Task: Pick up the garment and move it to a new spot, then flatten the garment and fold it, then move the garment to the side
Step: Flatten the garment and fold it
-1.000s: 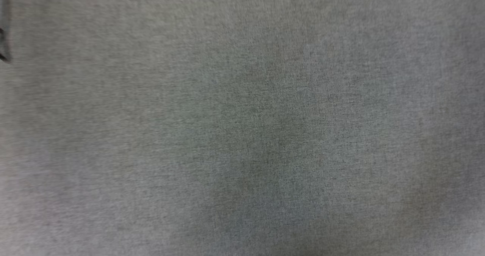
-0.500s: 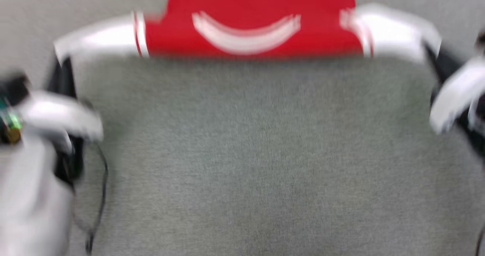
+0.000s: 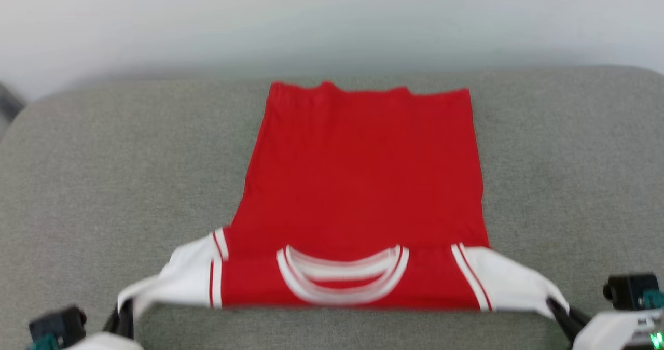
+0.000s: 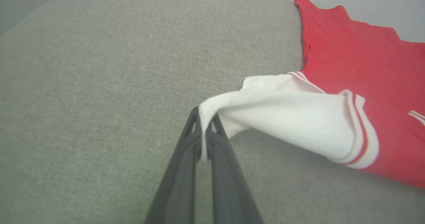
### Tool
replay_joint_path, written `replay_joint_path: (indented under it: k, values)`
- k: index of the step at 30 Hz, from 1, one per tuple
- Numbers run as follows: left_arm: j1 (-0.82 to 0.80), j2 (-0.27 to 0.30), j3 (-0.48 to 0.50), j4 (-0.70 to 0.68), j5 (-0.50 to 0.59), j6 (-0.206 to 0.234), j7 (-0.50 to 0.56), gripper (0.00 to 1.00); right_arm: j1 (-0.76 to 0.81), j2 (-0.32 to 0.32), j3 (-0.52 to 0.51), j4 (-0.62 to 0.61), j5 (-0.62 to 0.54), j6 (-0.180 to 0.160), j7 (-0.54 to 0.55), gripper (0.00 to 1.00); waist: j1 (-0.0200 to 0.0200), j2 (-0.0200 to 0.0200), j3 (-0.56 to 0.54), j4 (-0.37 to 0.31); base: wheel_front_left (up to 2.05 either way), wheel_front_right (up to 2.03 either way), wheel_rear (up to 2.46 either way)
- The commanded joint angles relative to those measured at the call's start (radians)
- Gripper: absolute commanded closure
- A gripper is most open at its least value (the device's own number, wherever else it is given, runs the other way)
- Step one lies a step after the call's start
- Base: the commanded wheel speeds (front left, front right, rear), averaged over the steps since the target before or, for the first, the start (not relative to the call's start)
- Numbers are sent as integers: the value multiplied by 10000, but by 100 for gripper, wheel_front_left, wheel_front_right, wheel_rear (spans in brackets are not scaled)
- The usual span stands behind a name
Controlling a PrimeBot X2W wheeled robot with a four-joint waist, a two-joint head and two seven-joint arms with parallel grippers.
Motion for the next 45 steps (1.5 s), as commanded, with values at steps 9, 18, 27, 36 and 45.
replay_joint_path:
  k: [9, 18, 27, 36, 45]
  values:
    - [2282, -120, -234, -1087, -167, 898, 766, 100, 3056, 1166, -1111, -1493, -578, -18, 1549, 43, 4, 0, -985, 286, 0, 0, 0]
    - [1920, -256, -683, -1656, 129, 771, 645, 100, 1772, 1719, -2090, -2312, -994, -13, 1344, 0, 4, 0, -849, 407, 0, 0, 0]
    - [569, -308, -993, -2238, 654, 500, 276, 100, -2512, 1338, -2880, 347, -1233, -11, 969, 0, 4, 0, 635, 954, 0, 0, 0]
    - [-1236, -687, -1611, -2971, 1404, 227, -239, 100, -7371, 516, -2612, 3285, -1492, -13, 4030, 0, 4, 0, 2834, 2065, 0, 0, 0]
    - [-1861, -970, -1985, -3132, 1524, -12, -487, 100, -8685, 757, -2565, 4565, -2144, -13, 6012, 0, 4, 0, 3584, 2403, 0, 0, 0]
